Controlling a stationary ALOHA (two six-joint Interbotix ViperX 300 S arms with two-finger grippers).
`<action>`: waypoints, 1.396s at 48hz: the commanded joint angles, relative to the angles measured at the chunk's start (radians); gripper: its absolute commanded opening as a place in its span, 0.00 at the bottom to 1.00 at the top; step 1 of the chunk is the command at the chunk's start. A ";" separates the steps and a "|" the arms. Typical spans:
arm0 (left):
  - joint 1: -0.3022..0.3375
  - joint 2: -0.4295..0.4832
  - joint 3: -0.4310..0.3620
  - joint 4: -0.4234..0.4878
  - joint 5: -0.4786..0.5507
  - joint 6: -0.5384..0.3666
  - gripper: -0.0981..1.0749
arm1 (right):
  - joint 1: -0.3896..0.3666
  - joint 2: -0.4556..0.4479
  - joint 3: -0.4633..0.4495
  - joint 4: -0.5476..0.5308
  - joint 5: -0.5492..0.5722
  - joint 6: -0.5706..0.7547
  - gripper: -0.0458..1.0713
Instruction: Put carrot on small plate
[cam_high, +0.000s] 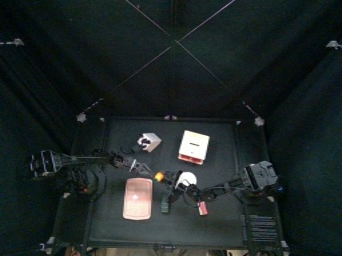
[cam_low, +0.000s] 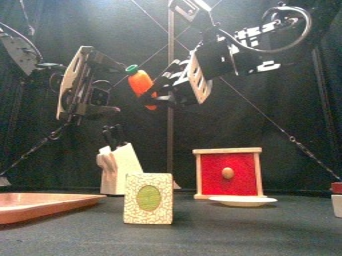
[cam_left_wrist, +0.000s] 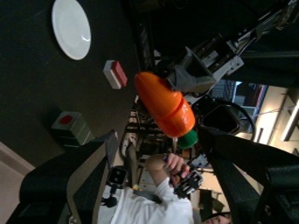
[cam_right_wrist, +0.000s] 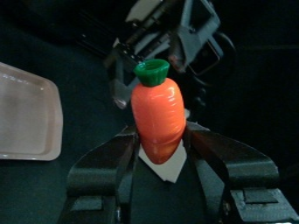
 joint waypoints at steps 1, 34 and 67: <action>0.005 -0.009 -0.032 0.002 -0.005 0.023 0.96 | 0.015 -0.049 -0.040 0.084 -0.014 0.002 0.69; -0.011 -0.146 -0.021 0.012 -0.003 0.446 0.96 | 0.098 -0.210 0.017 0.480 -0.014 0.143 0.69; -0.150 -0.382 0.175 -0.160 0.000 1.000 0.96 | -0.037 -0.390 0.268 0.707 0.342 0.405 0.69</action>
